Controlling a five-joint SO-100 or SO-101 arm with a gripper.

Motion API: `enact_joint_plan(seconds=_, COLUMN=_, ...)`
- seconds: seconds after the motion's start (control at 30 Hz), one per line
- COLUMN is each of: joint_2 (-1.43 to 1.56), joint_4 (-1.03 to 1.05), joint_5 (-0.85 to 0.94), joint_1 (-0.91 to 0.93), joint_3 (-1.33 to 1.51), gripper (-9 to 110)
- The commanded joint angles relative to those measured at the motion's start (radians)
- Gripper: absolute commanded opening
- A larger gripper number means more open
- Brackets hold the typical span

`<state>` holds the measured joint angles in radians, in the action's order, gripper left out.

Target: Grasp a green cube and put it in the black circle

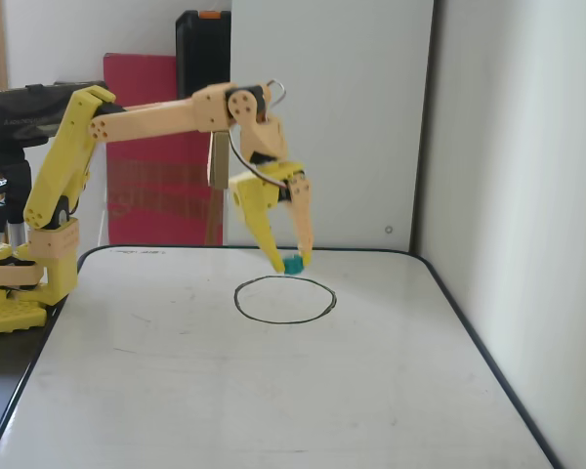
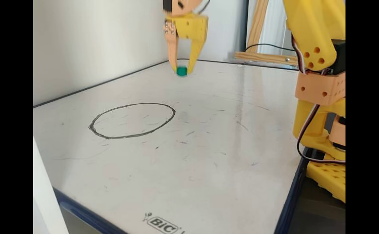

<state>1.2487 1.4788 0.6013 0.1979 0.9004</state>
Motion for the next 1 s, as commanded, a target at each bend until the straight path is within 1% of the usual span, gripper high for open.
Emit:
enact_joint_plan(seconds=0.0, joint_2=0.158, joint_4=0.008, joint_5=-0.074, joint_1=-0.075, joint_3=0.020, gripper=0)
enact_joint_plan(seconds=0.17, joint_2=0.229, joint_4=0.003, joint_5=-0.178, joint_1=-0.238, joint_3=0.087, gripper=0)
enact_joint_plan(seconds=0.33, joint_2=0.189, joint_4=-0.106, joint_5=-0.232, joint_1=-0.333, joint_3=0.213, gripper=0)
enact_joint_plan(seconds=0.53, joint_2=0.049, joint_4=-0.166, joint_5=-0.256, joint_1=-0.347, joint_3=0.224, gripper=0)
enact_joint_plan(seconds=0.7, joint_2=-0.035, joint_4=-0.170, joint_5=-0.264, joint_1=-0.341, joint_3=0.224, gripper=0)
enact_joint_plan(seconds=0.97, joint_2=-0.086, joint_4=-0.158, joint_5=-0.264, joint_1=-0.353, joint_3=0.221, gripper=0)
